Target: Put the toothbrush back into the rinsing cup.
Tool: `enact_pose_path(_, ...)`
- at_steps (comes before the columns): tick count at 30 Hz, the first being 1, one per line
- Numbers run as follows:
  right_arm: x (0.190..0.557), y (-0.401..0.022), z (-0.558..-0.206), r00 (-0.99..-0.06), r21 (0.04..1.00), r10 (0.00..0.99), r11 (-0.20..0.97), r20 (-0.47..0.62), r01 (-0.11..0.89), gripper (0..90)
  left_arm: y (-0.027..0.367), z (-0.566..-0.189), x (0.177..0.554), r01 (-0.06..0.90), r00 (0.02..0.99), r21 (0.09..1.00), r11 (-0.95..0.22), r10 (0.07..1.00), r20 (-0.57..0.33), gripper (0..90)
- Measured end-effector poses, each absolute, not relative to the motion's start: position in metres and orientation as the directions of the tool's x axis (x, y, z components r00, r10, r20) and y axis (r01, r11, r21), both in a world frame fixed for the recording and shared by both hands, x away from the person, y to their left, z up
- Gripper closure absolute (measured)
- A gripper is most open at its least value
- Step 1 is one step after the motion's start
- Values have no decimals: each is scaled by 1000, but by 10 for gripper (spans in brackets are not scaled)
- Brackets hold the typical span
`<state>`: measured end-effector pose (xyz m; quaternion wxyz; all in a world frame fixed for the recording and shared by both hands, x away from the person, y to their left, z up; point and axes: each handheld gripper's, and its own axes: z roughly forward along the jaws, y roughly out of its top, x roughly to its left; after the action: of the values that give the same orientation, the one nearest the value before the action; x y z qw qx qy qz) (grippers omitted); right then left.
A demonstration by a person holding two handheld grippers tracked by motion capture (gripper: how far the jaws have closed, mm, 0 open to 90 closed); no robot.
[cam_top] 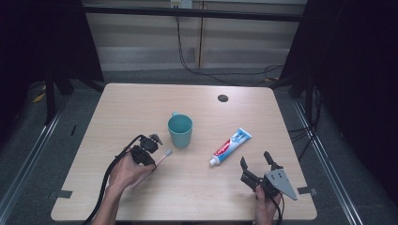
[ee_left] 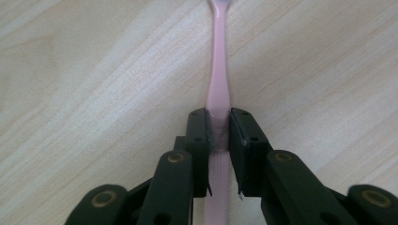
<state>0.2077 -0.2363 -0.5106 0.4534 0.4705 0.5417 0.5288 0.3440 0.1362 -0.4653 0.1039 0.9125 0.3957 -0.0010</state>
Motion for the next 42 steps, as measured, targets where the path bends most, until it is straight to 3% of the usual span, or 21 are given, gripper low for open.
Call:
enact_pose_path(20, 208, -236, -511, -146, 1000, 989, -1, 6, 30, 140, 135, -465, 342, 702, 709, 170, -691, 702, -74, 784)
enact_pose_path(42, 208, -236, -511, -146, 999, 989, -3, 7, 34, 140, 146, -453, 336, 713, 698, 223, -665, 701, -143, 788)
